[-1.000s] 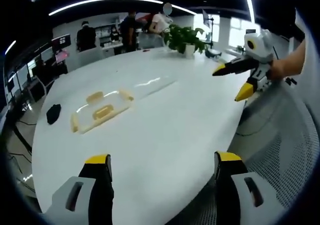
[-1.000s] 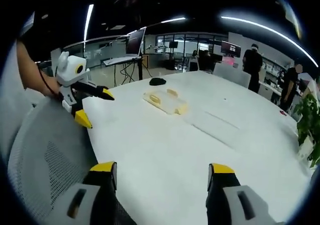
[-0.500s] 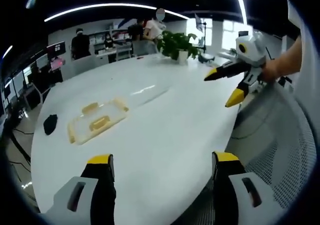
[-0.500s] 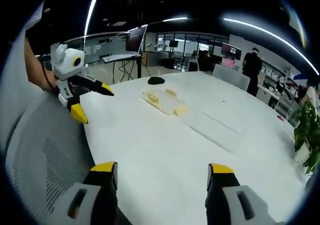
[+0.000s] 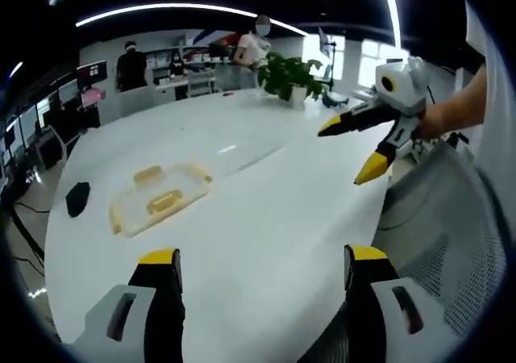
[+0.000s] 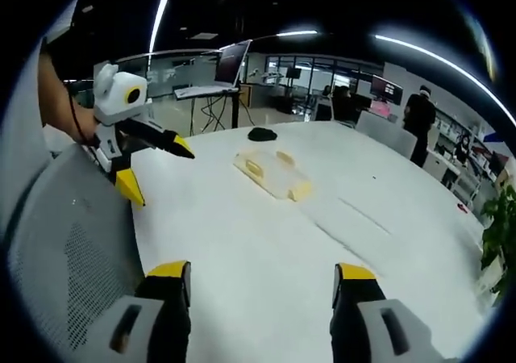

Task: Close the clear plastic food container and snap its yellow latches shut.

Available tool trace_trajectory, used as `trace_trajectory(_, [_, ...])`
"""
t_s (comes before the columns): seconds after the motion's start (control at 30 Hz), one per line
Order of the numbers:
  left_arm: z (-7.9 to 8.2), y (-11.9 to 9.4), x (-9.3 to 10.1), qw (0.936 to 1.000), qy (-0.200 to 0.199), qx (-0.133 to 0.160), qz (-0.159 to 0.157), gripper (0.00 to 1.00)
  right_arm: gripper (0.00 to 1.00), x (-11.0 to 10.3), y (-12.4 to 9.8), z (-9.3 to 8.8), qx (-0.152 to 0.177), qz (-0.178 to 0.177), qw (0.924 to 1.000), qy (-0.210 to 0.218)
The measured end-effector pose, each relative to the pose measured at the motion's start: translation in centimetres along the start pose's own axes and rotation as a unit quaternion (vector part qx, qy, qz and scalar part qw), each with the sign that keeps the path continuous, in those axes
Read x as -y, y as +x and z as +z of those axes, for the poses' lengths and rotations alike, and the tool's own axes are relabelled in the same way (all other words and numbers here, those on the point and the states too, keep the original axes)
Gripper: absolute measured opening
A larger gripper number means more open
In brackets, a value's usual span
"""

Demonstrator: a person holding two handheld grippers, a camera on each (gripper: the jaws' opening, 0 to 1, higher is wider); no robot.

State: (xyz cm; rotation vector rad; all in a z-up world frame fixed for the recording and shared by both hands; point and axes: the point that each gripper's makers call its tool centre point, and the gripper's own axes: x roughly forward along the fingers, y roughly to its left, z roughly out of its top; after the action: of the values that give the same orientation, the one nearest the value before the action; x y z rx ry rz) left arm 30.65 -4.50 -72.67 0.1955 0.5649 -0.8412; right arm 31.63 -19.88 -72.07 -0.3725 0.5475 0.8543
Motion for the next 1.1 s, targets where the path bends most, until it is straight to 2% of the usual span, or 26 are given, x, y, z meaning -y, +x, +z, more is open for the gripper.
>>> trace_trajectory(0.5, [0.5,0.6,-3.3,0.9999,0.000,0.002,0.011,0.79,0.69,0.3,2.7,1.4,-0.007,0.025,0.9996,-0.011])
trace_trajectory(1.1, [0.6,1.4,-5.2,0.9999,0.010,-0.004,0.008,0.78,0.67,1.0,5.9,3.7,-0.003,0.042,0.9988,-0.025])
